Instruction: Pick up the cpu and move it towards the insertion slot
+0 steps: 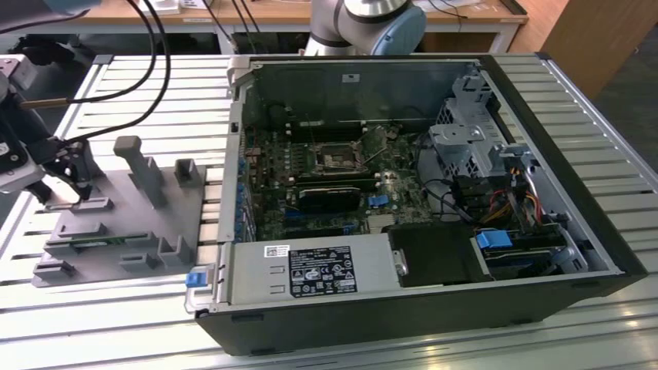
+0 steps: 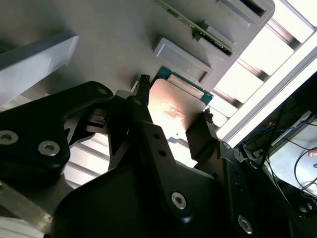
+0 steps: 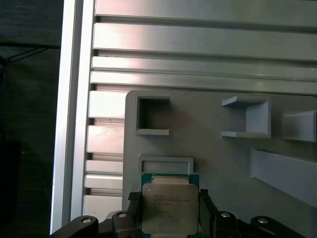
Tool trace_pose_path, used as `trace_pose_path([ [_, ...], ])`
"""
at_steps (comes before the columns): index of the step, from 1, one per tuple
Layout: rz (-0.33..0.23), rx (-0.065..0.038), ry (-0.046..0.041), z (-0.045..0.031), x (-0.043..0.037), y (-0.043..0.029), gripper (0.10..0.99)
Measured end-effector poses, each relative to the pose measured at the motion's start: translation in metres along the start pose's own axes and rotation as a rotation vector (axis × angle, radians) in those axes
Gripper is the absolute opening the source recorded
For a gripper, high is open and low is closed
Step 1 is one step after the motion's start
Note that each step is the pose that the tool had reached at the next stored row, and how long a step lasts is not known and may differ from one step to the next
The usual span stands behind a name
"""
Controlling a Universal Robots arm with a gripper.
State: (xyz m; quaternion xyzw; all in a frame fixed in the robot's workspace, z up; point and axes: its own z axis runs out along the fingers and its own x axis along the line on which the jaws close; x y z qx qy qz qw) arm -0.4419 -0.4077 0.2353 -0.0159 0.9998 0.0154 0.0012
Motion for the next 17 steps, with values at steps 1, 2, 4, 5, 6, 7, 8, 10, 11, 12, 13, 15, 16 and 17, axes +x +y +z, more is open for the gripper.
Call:
trace_pose_path([
  [1,0.000,0.000,0.0000,-0.0008,0.0000,0.0001,0.545],
  [2,0.000,0.000,0.0001,-0.0017,0.0001,0.0002,0.545],
  [4,0.000,0.000,0.0000,-0.0032,0.0000,0.0005,0.545],
  [5,0.000,0.000,0.0000,-0.0039,0.0000,0.0005,0.545],
  [6,0.000,0.000,-0.0001,-0.0056,0.0000,0.0007,0.545],
  [7,0.000,0.000,-0.0001,-0.0063,0.0000,0.0008,0.545],
  [8,0.000,0.000,0.0000,-0.0070,0.0000,0.0009,0.545],
  [10,0.000,0.000,-0.0001,-0.0087,0.0000,0.0012,0.545],
  [11,0.000,0.000,-0.0001,-0.0096,-0.0001,0.0012,0.545],
  [12,0.000,0.000,0.0000,-0.0105,-0.0001,0.0013,0.545],
  [13,0.000,0.000,-0.0001,-0.0113,-0.0001,0.0013,0.545],
  [15,0.000,0.000,0.0000,-0.0132,-0.0001,0.0015,0.545],
  [16,0.000,0.000,-0.0002,-0.0140,-0.0001,0.0016,0.545],
  [17,0.000,0.000,-0.0001,-0.0148,-0.0001,0.0017,0.545],
])
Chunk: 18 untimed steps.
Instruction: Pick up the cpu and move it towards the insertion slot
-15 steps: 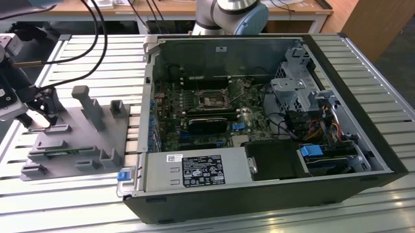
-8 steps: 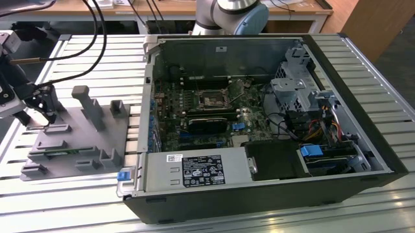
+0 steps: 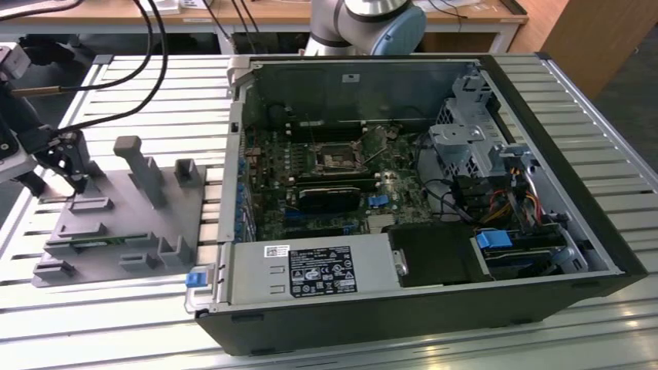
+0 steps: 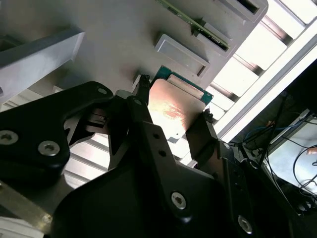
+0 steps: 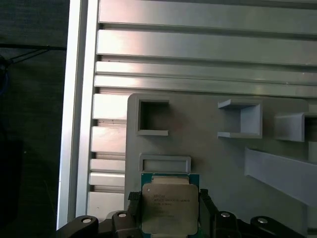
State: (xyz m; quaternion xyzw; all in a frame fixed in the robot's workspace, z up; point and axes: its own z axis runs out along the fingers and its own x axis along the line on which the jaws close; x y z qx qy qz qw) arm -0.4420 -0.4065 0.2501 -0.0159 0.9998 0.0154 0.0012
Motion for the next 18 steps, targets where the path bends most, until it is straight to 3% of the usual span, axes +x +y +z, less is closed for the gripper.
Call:
trace_pose_path([
  [18,0.000,0.000,0.0000,-0.0107,-0.0001,0.0014,0.545],
])
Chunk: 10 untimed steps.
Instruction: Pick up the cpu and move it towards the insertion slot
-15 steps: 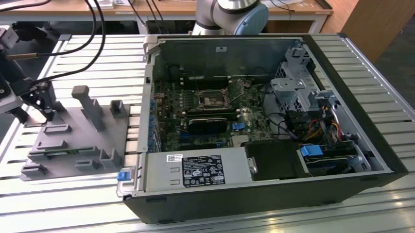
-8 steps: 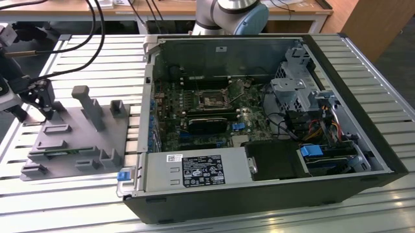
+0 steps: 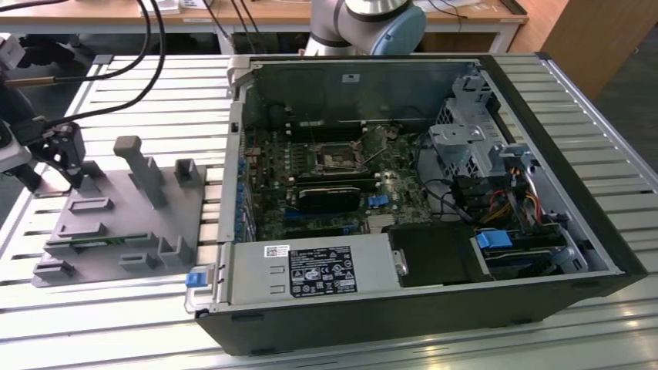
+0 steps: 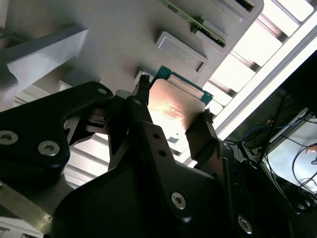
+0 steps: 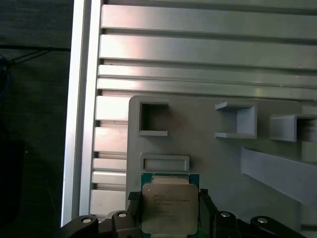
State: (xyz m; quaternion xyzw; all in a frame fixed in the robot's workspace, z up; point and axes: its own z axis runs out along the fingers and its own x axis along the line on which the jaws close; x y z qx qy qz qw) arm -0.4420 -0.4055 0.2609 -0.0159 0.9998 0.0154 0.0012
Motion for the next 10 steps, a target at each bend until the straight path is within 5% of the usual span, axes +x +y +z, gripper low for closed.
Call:
trace_pose_path([
  [10,0.000,0.000,-0.0001,-0.0051,-0.0001,0.0009,0.545],
])
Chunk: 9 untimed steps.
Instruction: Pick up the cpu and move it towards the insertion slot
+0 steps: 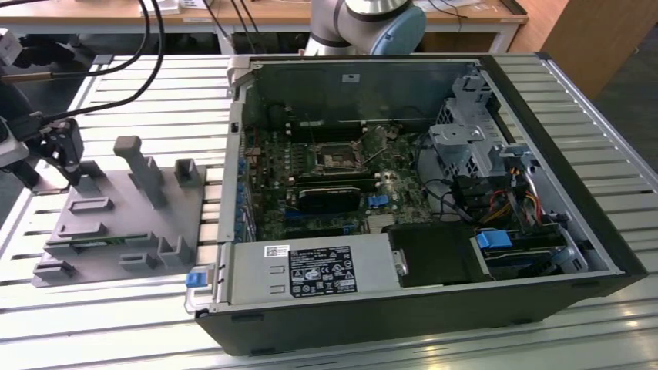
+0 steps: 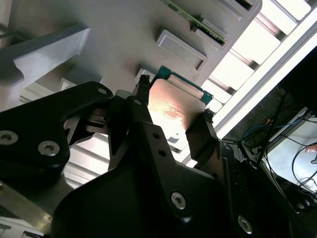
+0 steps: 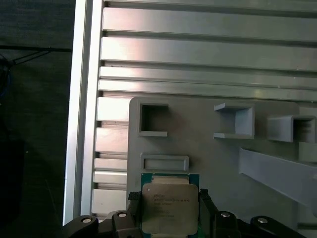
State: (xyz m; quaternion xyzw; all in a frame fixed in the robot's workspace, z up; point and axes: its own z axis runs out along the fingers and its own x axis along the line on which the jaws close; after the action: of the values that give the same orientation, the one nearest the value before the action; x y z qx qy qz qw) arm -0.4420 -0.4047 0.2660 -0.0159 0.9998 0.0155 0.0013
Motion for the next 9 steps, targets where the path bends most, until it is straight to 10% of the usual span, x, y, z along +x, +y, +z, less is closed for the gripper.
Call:
trace_pose_path([
  [9,0.000,0.000,0.0000,-0.0053,0.0000,0.0011,0.545],
])
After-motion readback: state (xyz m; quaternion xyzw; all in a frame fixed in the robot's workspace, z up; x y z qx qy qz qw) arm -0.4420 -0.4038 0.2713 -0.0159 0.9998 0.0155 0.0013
